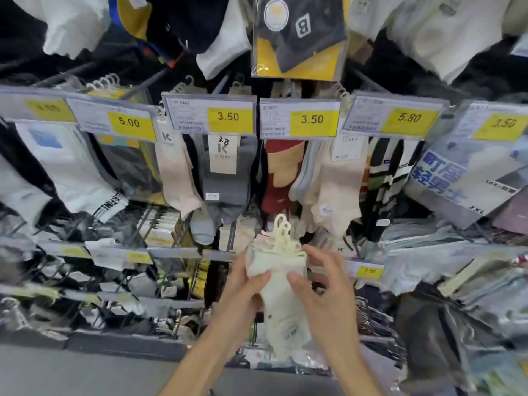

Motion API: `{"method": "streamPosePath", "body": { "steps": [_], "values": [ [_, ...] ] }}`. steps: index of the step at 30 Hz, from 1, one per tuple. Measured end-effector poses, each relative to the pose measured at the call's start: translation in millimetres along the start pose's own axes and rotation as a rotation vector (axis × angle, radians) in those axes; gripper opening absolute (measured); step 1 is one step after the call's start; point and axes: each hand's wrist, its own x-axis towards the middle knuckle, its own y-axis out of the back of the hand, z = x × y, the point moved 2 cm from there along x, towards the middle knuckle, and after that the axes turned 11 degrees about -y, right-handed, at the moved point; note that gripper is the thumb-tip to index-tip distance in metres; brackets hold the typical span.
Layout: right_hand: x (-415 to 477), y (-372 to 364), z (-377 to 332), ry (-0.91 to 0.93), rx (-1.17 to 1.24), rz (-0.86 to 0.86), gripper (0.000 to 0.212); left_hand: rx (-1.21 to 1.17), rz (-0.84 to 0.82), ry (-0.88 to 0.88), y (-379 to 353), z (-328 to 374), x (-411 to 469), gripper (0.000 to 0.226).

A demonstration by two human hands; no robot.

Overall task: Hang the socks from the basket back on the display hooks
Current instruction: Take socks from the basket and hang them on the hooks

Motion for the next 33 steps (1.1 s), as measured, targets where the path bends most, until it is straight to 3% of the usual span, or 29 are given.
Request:
{"method": "streamPosePath", "body": {
  "steps": [2, 4, 8, 11, 14, 19, 22, 25, 29, 31, 33],
  "values": [
    [-15.8, -5.2, 10.9, -0.015, -0.018, 0.044, 0.04, 0.161, 0.07, -0.072, 2.2, -17.2, -17.7, 0.042],
    [-31.4, -14.0, 17.9, -0.084, 0.009, -0.042, 0.036, 0.305, 0.101, -0.16, 2.4, -35.7, -36.8, 0.037],
    [-58.0, -29.7, 24.3, -0.224, 0.131, -0.332, 0.066, 0.476, 0.082, -0.265, 2.4, -59.1, -70.7, 0.054],
    [-63.4, -37.5, 27.0, -0.263, 0.232, -0.477, 0.062, 0.666, 0.022, -0.373, 8.0, -65.6, -86.7, 0.065],
    [-54.3, -41.2, 39.0, -0.379, 0.365, -0.43, 0.062, 0.528, -0.014, -0.249, 15.4, -61.6, -89.4, 0.077],
    [-39.5, -39.2, 55.9, -0.488, 0.476, -0.385, 0.036, 0.442, 0.104, -0.256, 39.8, -44.2, -75.4, 0.043],
    [-36.1, -41.1, 60.4, -0.526, 0.562, -0.384, 0.027, 0.347, 0.181, -0.139, 57.8, -41.4, -59.9, 0.038],
    [-34.6, -47.9, 60.2, -0.575, 0.654, -0.418, 0.035, 0.226, 0.139, 0.053, 68.2, -42.1, -47.2, 0.044],
    [-33.6, -55.7, 55.7, -0.569, 0.581, -0.449, 0.045, 0.042, 0.07, 0.246, 70.0, -42.6, -46.8, 0.038],
    [-33.2, -57.3, 52.3, -0.507, 0.467, -0.459, 0.036, 0.039, 0.106, 0.251, 71.3, -43.2, -46.6, 0.045],
    [-32.1, -57.3, 49.4, -0.393, 0.273, -0.386, 0.04, 0.039, 0.156, 0.22, 73.2, -43.4, -45.8, 0.049]
  ]
}}
